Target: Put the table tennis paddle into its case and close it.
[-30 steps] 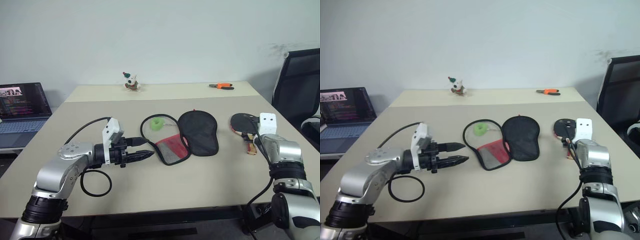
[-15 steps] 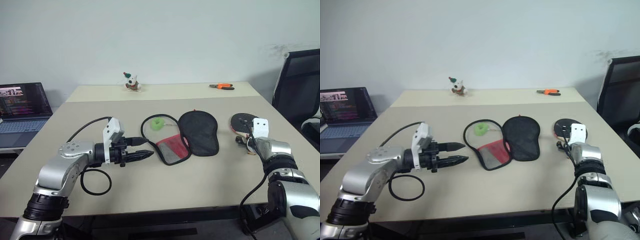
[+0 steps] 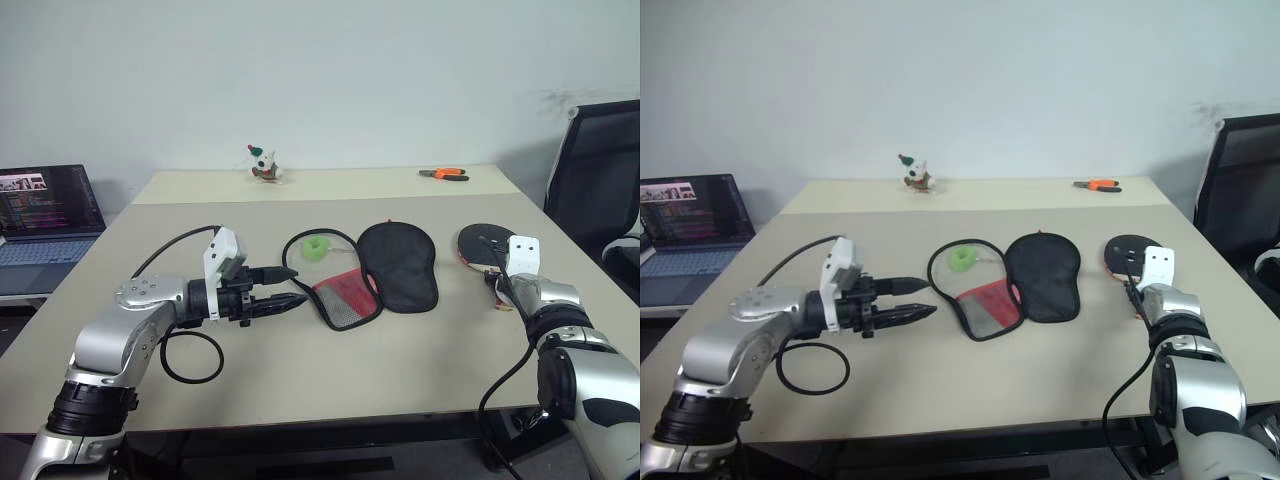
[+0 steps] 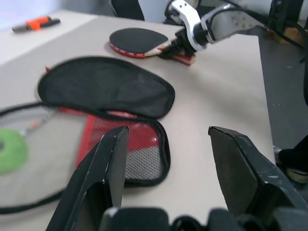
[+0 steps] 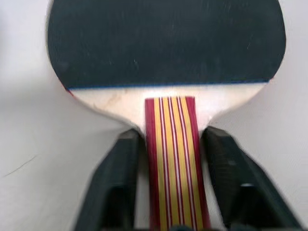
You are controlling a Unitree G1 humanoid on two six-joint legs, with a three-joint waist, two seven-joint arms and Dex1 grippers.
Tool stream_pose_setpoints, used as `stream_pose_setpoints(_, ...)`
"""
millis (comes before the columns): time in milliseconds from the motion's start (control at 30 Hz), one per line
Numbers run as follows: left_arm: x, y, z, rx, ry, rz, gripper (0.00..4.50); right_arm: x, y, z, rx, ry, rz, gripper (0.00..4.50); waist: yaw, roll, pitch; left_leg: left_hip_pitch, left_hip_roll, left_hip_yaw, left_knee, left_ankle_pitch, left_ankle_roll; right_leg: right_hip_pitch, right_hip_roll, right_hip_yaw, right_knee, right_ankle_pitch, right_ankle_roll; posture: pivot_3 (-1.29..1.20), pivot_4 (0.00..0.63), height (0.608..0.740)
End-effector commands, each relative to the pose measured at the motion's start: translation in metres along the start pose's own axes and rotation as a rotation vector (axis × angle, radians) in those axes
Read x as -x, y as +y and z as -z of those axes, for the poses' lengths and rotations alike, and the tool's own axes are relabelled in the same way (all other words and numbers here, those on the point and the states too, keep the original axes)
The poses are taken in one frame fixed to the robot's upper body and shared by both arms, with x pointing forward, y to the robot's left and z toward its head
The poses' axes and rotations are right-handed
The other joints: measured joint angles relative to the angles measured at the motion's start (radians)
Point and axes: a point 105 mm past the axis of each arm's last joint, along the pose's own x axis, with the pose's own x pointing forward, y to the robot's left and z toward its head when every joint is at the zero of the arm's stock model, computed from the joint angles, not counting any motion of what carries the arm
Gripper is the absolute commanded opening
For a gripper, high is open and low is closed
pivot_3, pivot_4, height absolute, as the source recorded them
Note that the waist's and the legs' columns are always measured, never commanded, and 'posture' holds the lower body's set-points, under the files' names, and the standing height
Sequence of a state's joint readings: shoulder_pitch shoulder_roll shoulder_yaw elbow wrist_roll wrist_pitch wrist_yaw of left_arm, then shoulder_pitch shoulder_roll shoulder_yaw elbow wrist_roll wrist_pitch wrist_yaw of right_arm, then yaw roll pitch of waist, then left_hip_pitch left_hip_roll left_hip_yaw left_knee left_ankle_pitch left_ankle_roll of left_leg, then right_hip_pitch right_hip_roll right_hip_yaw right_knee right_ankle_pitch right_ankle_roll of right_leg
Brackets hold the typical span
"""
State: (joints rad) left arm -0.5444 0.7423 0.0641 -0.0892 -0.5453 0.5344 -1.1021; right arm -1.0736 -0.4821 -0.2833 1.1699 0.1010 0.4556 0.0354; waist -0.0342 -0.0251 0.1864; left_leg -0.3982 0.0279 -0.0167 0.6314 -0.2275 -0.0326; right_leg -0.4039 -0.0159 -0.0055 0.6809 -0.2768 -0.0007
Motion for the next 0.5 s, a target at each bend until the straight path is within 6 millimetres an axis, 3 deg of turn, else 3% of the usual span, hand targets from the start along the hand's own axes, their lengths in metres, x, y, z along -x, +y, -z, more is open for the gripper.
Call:
stream_pose_setpoints(33, -0.006, -0.002, -0.01, -0.044, -0.03, 0.016, 2.88, 0.001, -0.007, -0.004, -0.016, -0.025, 0.024, 1.13, 0.0, 0.0, 0.0, 0.0, 0.0, 0.0, 0.0, 0.0, 0.0, 0.0, 0.0, 0.0, 0.0, 0.0, 0.0, 0.0, 0.15, 0.74)
stream_pose_setpoints(200, -0.004, -0.002, -0.007, -0.039, -0.025, 0.009, 2.88, 0.007, 0.008, -0.033, -0.03, -0.098, -0.041, 1.13, -0.001, 0.0, 0.0, 0.0, 0.0, 0.001, 0.0, 0.0, 0.0, 0.0, 0.0, 0.001, 0.0, 0.001, 0.001, 0.0, 0.15, 0.74)
stream_pose_setpoints(367, 0.004, -0.001, -0.003, -0.024, -0.014, -0.019, 2.88, 0.03, 0.055, -0.07, -0.024, -0.172, -0.209, 1.13, -0.014, 0.003, 0.002, -0.001, 0.001, 0.003, -0.001, 0.0, 0.0, -0.003, 0.0, 0.004, 0.001, 0.001, 0.001, 0.0, 0.15, 0.74)
stream_pose_setpoints(500, 0.006, -0.002, 0.0, -0.016, -0.012, -0.029, 2.88, 0.05, 0.085, -0.077, -0.023, -0.187, -0.303, 1.13, -0.012, 0.003, 0.002, -0.003, 0.002, 0.002, -0.002, 0.0, 0.0, -0.006, 0.0, 0.004, 0.0, 0.0, 0.0, 0.0, 0.15, 0.74)
